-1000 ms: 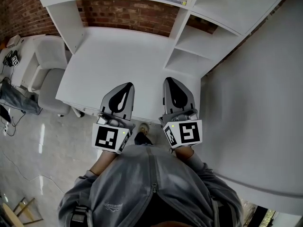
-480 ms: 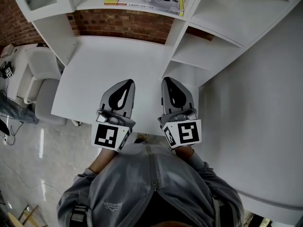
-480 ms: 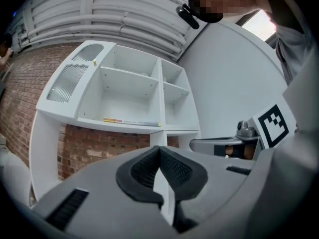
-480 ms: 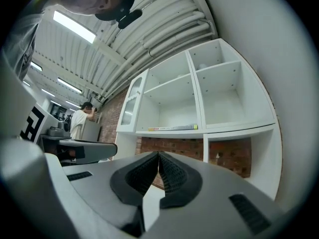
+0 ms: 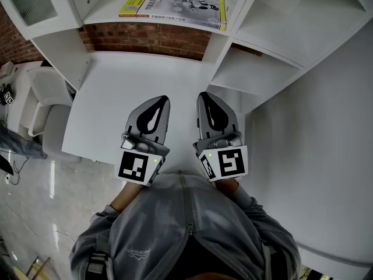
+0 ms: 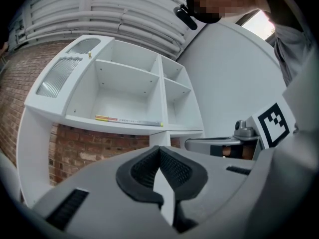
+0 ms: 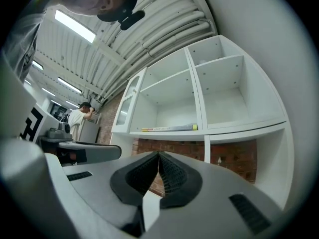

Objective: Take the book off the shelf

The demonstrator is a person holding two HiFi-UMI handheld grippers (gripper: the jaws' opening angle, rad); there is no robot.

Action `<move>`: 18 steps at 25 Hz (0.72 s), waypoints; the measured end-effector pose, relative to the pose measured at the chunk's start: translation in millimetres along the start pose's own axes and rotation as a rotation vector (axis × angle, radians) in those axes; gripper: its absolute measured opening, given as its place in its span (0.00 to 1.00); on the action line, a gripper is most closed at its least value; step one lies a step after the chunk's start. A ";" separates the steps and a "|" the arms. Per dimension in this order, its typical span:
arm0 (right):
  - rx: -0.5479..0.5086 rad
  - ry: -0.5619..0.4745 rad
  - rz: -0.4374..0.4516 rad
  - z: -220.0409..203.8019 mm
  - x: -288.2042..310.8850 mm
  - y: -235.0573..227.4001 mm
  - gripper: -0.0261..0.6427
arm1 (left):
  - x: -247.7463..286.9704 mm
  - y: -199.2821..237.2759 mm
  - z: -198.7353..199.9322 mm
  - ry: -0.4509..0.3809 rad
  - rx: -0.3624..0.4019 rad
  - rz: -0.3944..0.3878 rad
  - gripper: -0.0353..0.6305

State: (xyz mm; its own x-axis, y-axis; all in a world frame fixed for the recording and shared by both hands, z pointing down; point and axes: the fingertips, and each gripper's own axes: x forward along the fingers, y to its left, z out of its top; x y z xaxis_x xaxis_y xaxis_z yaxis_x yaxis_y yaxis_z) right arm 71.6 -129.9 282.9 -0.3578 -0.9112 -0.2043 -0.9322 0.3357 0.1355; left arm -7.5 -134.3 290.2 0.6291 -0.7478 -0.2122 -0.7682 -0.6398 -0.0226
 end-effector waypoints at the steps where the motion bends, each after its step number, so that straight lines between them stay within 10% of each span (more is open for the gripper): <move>1: 0.001 0.002 0.000 -0.4 2.5 -0.2 0.08 | 2.2 2.7 0.5 -0.001 -0.001 0.001 0.06; 18: -0.017 -0.039 -0.121 15.7 39.6 -2.4 0.08 | 35.6 40.6 21.2 -0.008 0.070 -0.114 0.06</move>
State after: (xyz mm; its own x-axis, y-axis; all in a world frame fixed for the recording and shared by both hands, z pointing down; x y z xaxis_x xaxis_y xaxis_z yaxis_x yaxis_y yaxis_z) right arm 58.8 -163.1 259.2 -0.2452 -0.9346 -0.2576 -0.9677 0.2196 0.1241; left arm -18.8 -183.1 261.0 0.7117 -0.6696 -0.2123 -0.6987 -0.7061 -0.1153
